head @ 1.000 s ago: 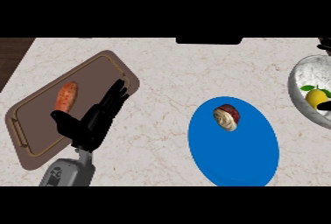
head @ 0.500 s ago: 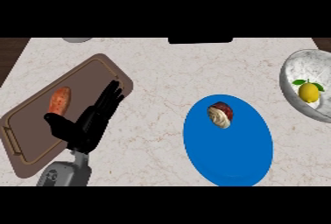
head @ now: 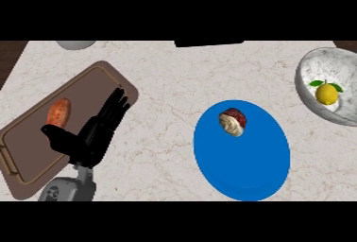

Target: Pick the lemon from the plate and place it in the bowl

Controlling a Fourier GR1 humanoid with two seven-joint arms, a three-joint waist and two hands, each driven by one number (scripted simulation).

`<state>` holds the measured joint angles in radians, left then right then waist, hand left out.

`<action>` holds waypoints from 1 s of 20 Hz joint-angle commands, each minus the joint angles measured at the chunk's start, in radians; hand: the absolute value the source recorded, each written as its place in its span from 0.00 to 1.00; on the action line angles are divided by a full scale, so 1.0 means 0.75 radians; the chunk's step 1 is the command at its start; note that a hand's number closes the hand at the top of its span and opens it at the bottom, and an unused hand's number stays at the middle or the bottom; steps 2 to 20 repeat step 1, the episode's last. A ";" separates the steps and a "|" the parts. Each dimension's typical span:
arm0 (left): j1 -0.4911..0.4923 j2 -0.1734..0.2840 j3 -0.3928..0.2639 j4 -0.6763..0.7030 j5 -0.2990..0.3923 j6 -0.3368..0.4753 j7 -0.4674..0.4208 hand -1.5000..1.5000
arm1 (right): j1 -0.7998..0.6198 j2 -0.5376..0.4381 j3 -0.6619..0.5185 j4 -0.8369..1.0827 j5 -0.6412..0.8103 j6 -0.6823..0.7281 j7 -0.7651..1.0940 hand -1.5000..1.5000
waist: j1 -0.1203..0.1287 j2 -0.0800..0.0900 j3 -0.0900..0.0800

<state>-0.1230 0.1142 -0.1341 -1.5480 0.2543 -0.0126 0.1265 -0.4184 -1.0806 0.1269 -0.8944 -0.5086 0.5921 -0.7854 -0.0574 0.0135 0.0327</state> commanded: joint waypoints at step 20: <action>0.017 0.009 0.016 -0.003 0.006 0.002 -0.004 0.50 | 0.073 -0.036 0.034 -0.014 -0.002 0.294 -0.176 1.00 | -0.006 0.002 0.008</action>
